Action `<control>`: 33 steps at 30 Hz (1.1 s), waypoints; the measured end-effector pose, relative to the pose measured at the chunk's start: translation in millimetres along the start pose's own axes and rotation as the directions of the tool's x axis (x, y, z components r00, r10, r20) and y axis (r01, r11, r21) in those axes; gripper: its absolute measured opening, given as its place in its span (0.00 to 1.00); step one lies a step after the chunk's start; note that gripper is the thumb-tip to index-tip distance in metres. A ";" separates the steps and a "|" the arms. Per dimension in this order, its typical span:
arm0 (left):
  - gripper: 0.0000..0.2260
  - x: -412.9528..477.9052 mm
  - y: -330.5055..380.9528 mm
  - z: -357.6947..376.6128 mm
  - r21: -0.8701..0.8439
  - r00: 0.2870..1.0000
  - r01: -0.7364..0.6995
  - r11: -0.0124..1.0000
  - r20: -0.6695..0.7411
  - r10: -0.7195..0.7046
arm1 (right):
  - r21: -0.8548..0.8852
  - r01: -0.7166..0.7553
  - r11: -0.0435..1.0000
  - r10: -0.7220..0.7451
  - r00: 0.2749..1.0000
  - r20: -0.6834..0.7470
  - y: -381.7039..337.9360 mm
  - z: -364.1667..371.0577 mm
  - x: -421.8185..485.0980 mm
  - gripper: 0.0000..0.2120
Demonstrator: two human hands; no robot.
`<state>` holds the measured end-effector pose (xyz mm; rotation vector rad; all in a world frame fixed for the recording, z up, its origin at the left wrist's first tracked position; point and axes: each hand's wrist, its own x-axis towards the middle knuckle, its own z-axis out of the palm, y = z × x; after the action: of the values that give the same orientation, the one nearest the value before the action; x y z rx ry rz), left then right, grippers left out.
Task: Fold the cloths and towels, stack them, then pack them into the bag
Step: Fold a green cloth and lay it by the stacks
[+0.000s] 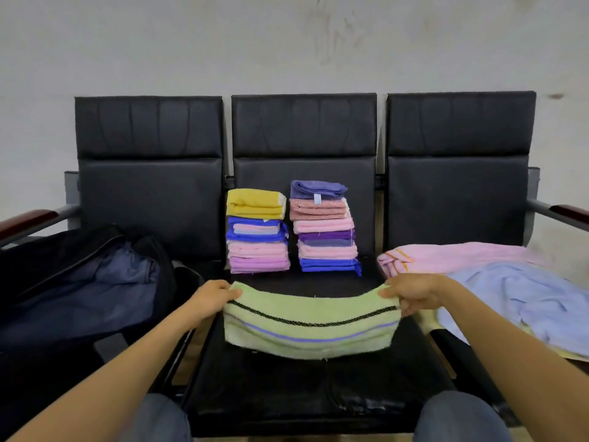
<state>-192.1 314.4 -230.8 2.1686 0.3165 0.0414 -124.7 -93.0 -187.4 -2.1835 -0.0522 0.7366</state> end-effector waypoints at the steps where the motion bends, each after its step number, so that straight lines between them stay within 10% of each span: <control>1: 0.12 2.6 -10.0 5.9 0.005 0.999 0.031 1.000 0.037 -0.031 | -0.005 -0.032 0.999 0.032 0.999 0.028 7.7 6.8 4.9 0.09; 15: 0.16 48.8 -28.1 49.8 0.058 0.989 0.077 0.995 -0.129 -0.069 | 0.132 -0.045 0.990 0.086 0.942 -0.326 37.0 42.2 80.3 0.19; 25: 0.12 81.7 -42.2 78.6 0.208 0.984 0.159 0.965 -0.117 -0.137 | -0.334 -0.162 0.928 -0.015 0.882 -0.472 55.6 51.7 119.7 0.20; 33: 0.34 66.4 -24.8 79.9 0.638 0.949 0.223 0.737 0.030 -0.313 | -0.481 -0.156 0.863 -0.137 0.843 -0.520 57.6 61.5 121.6 0.14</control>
<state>-121.4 280.2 -303.1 2.7464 0.6366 -0.4408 -67.7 -55.9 -318.8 -2.8332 0.0648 0.0691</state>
